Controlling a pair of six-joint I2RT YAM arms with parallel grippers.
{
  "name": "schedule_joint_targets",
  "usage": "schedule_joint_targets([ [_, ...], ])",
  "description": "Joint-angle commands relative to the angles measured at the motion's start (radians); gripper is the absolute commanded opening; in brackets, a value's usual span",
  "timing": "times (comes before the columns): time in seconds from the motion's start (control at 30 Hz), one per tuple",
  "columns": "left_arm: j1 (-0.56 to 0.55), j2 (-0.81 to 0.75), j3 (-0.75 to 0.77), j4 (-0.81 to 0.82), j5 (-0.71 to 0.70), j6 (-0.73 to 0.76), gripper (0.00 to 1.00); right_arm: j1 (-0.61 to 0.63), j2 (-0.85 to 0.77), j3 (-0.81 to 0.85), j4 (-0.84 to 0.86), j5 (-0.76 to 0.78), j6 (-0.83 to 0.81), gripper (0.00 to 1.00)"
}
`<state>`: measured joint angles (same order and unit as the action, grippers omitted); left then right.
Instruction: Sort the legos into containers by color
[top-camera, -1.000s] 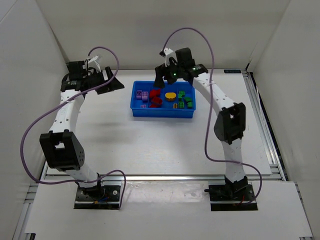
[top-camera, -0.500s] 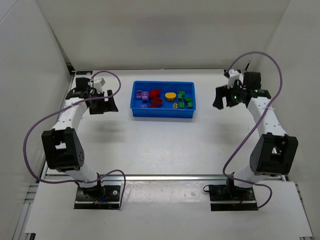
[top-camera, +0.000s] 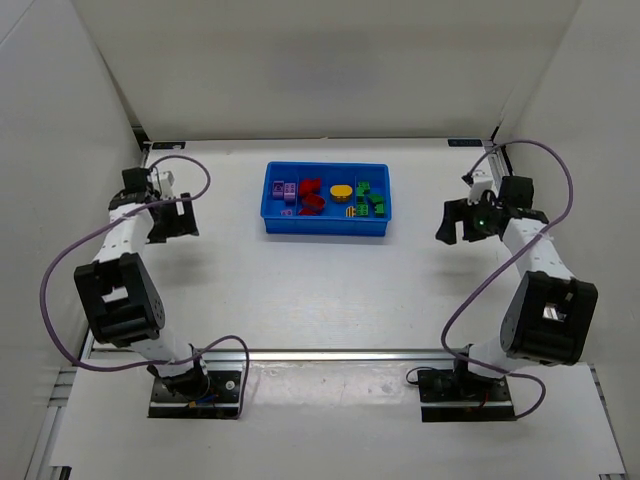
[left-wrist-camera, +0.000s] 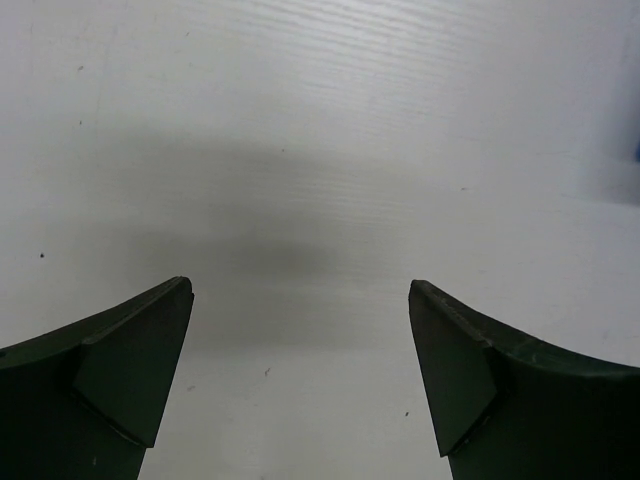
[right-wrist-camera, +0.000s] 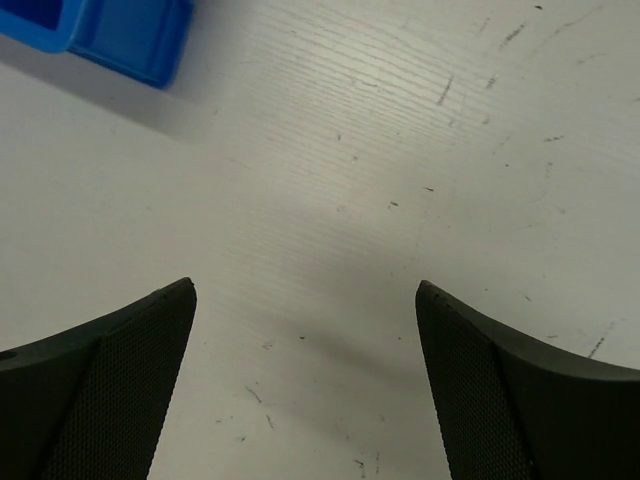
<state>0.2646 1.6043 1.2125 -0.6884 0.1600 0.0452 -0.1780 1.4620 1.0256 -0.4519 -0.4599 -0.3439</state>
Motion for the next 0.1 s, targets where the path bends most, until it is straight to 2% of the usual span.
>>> schedule_joint_targets([
  [0.0,0.022,-0.049,-0.024,0.015,-0.036,0.045,1.0,-0.024,-0.025,0.001,0.055,-0.028,-0.02,0.93],
  [0.07,0.025,-0.046,-0.028,0.016,-0.03,0.048,0.99,-0.029,-0.02,0.008,0.047,-0.028,-0.029,0.93],
])
